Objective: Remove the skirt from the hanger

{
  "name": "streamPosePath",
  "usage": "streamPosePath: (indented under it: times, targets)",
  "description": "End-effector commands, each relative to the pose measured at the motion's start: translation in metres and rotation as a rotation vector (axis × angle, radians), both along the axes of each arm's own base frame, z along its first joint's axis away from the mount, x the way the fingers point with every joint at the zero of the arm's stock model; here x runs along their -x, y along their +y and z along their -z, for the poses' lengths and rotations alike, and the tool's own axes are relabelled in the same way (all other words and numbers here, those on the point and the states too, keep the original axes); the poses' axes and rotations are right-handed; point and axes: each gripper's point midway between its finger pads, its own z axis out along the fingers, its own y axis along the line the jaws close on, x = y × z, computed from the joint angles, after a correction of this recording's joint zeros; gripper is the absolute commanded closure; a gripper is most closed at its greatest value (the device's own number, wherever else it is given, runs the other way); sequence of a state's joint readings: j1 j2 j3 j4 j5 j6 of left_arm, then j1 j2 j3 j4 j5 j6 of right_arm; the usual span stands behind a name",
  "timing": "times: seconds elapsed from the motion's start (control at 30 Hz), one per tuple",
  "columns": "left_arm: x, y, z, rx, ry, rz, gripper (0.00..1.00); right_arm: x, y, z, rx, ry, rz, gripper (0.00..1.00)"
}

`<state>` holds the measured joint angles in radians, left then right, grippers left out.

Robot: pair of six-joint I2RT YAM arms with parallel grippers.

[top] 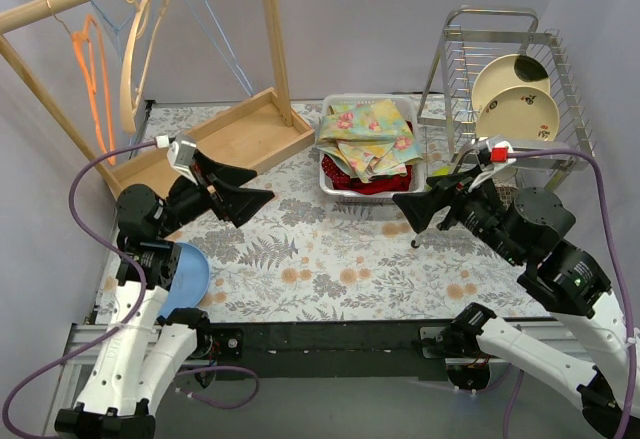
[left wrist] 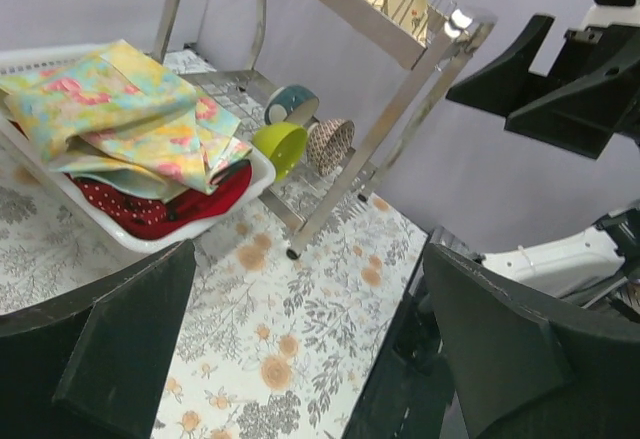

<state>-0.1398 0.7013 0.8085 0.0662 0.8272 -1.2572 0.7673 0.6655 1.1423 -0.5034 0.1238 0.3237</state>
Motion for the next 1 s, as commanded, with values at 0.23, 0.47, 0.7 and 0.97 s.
streamPosePath:
  times: [0.23,0.47,0.7,0.97]
  targets:
    - [0.028,-0.002,0.005,0.004,-0.088,0.057,0.02,0.004,0.004,0.012,-0.008,0.025,-0.023,0.02]
    - [0.036,0.002,-0.003,0.029,-0.103,0.031,0.02,0.004,0.009,0.017,-0.001,0.04,-0.041,0.03]
    - [0.035,0.002,-0.006,0.04,-0.097,0.025,0.02,0.005,0.009,0.012,-0.011,0.03,-0.049,0.03]
    - [0.036,0.002,-0.008,0.039,-0.098,0.026,0.02,0.007,0.011,0.012,-0.012,0.031,-0.062,0.04]
